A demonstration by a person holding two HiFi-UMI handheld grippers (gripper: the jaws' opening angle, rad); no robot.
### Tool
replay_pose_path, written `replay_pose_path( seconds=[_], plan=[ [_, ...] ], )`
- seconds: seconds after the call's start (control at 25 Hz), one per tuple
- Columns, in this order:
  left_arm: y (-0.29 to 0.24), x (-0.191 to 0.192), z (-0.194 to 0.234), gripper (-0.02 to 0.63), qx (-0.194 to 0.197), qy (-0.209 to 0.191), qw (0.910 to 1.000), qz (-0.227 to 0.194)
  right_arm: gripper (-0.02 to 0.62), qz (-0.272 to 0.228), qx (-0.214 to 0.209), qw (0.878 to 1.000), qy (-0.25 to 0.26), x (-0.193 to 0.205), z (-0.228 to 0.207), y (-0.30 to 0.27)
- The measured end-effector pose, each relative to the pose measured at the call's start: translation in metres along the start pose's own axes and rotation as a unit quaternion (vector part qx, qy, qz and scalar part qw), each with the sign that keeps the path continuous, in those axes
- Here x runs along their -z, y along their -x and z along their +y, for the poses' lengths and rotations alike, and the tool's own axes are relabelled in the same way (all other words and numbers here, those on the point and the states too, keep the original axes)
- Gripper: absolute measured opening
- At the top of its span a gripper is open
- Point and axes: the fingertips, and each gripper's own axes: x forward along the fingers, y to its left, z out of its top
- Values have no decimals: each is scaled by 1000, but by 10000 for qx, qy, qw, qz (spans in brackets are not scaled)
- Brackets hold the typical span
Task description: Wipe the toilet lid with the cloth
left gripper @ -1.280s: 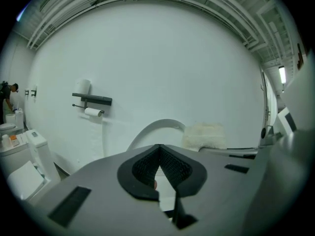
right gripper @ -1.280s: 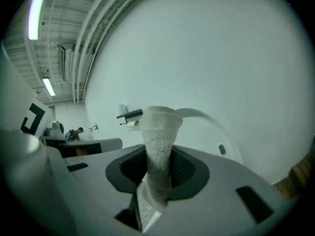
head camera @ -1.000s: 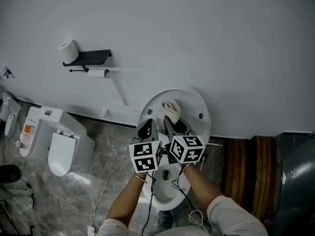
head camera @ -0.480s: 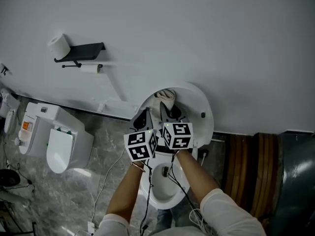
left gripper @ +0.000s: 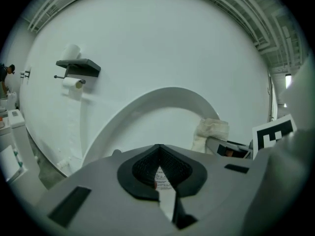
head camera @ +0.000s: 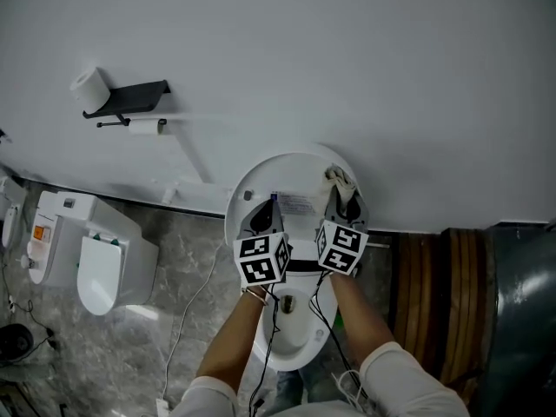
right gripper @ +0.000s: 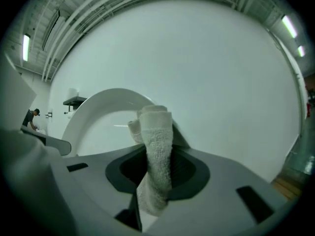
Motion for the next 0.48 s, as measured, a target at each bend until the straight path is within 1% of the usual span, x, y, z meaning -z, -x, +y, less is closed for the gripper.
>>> replay_pose_path(
  seconds=[0.08,0.16,0.24,0.28,0.4,0.48],
  plan=[
    [2,3,2,12,-86,-90,9999,10,95,-37,-12,9999,114,1,3,4],
    [8,8,15,12,-310,-203,9993,7,95,-244,-330,9988,253,-2,23,9],
    [17,15,36,12,-568,-280,9980,-4,95,-500,-934,9939,317,-4,57,16],
    [21,19,47,12,-688,-326,9971,-10,95,-566,-1292,9896,265,-2,78,19],
    [36,35,79,12,-1041,-543,9931,76,95,-457,-2260,9730,-26,16,143,24],
    [46,42,97,12,-1231,-643,9902,118,95,-356,-2719,9617,23,27,183,25]
  ],
)
